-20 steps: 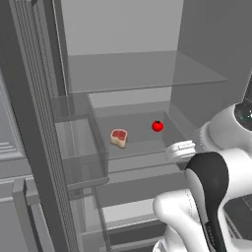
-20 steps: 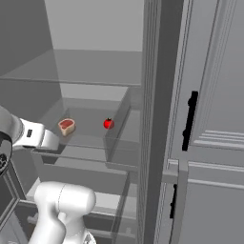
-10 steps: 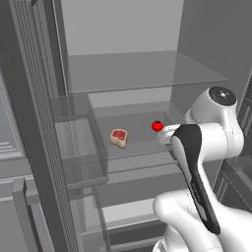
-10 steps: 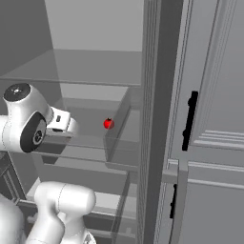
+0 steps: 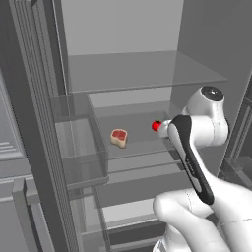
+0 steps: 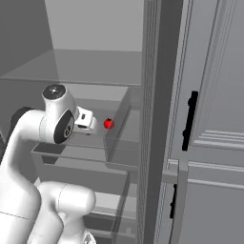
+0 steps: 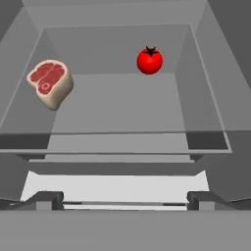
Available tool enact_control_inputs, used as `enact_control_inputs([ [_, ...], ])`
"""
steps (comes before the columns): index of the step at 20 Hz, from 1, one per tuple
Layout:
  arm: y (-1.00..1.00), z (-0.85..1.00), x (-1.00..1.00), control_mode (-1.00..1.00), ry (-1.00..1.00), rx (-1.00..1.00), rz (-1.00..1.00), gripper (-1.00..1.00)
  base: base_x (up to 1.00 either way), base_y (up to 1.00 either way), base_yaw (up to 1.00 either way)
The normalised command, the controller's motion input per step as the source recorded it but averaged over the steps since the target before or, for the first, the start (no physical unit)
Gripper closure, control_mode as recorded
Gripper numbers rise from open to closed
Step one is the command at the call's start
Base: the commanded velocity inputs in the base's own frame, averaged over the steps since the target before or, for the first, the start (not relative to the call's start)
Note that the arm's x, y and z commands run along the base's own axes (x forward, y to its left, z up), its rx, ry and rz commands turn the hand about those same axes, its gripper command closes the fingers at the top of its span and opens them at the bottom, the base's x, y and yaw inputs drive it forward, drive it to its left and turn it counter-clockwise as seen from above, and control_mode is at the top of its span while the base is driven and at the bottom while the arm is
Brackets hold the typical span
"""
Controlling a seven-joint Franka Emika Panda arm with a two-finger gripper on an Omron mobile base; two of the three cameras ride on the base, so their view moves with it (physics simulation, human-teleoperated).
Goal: Place one tomato and one steak in each tupperware on the nearby counter, to pack two identical lunches.
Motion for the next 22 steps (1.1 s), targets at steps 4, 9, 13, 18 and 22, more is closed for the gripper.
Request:
enact_control_inputs([
  [4, -0.22, -0.36, 0.71, -1.00, 0.00, 0.00, 0.00, -1.00, 0.00, 0.00, 0.00],
  [9, -0.17, -0.15, 0.67, -1.00, 0.05, 0.01, 0.00, -1.00, 0.00, 0.00, 0.00],
  [13, -0.01, -0.12, 0.70, -1.00, 0.16, 0.00, 0.00, -1.00, 0.00, 0.00, 0.00],
  [18, -0.02, -0.28, 0.52, -1.00, 0.01, 0.00, 0.00, -1.00, 0.00, 0.00, 0.00],
  [22, -0.05, -0.41, 0.38, -1.00, -0.08, 0.00, 0.00, -1.00, 0.00, 0.00, 0.00],
])
